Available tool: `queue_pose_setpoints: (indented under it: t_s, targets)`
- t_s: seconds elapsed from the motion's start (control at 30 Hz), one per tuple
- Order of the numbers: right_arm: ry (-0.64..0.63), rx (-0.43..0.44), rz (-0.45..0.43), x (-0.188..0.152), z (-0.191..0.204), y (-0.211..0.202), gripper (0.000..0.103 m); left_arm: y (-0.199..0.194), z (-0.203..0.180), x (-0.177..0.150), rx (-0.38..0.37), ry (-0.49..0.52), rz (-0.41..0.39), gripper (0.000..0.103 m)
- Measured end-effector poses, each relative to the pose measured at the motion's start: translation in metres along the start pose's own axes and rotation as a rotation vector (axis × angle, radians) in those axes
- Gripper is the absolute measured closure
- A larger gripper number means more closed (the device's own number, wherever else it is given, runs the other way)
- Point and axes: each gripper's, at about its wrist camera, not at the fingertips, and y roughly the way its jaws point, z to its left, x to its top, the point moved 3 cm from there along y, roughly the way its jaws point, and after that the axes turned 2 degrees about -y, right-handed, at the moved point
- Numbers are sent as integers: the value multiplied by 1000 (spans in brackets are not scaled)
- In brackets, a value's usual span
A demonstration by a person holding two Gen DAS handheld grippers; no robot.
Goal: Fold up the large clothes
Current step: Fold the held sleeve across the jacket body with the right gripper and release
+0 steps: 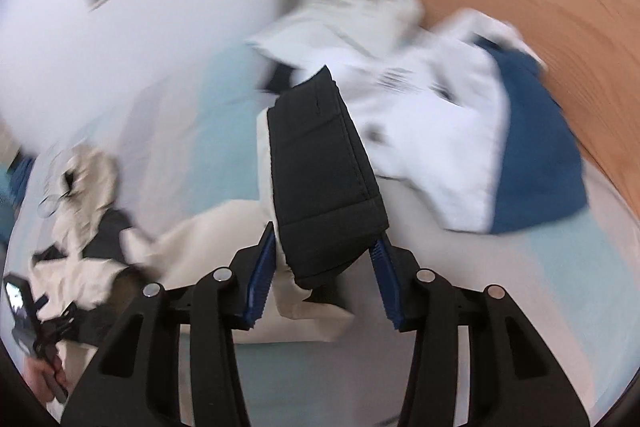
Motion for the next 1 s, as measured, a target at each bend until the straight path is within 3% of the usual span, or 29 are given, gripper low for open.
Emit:
queue_pose_setpoints:
  t_s: [0.23, 0.4, 0.5, 0.6, 0.77, 1.0]
  targets:
    - [-143, 163, -4, -1, 170, -16, 59, -6, 81, -30, 26, -69, -13, 6]
    - [-251, 260, 33, -28, 298, -19, 59, 26, 132, -60, -6, -139, 84, 6]
    - [-292, 308, 81, -54, 369, -14, 59, 28, 163, -66, -21, -154, 86, 6]
    - [-321, 327, 122, -76, 434, -6, 59, 34, 204, -80, -6, -141, 109, 5]
    - [-346, 313, 171, -109, 525, 9, 60, 26, 273, -90, 2, -232, 108, 6]
    - [-395, 271, 214, -155, 607, 29, 61, -5, 337, -78, 11, -279, 29, 6]
